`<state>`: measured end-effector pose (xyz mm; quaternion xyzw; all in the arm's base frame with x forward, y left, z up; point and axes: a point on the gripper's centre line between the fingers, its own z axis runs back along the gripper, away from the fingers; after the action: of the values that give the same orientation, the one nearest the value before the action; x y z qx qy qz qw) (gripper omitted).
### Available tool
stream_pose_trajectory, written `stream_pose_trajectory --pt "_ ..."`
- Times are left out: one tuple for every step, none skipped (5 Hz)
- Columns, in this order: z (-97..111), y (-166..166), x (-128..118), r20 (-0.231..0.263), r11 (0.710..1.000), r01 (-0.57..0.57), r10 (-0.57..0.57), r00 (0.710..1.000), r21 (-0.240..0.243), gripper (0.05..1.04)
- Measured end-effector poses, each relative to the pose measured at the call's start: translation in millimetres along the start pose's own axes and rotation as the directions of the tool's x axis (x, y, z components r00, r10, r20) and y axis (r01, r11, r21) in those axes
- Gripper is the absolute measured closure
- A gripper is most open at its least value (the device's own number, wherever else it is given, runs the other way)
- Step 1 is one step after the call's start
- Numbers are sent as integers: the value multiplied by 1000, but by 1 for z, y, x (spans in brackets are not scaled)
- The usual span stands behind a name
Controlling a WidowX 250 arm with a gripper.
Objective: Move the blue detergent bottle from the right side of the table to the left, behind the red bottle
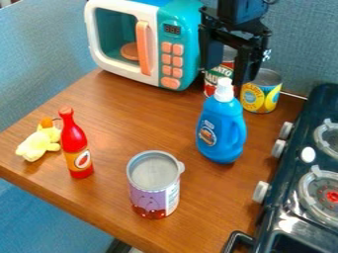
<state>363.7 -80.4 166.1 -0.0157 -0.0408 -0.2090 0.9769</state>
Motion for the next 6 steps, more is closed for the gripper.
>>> stream_pose_trajectory --pt "-10 5 0 -56 1000 -16 17 998 15 83" --pt "-16 7 2 -83 1000 -16 18 996 22 83" --pt "-26 8 3 -102 1000 -3 4 995 17 83" --pt "-33 5 5 -107 1000 2 -2 994 -7 83" --pt "-33 5 11 -99 1000 2 -3 995 -14 142" --pt "-40 7 11 -115 1000 -10 9 993 -11 422"
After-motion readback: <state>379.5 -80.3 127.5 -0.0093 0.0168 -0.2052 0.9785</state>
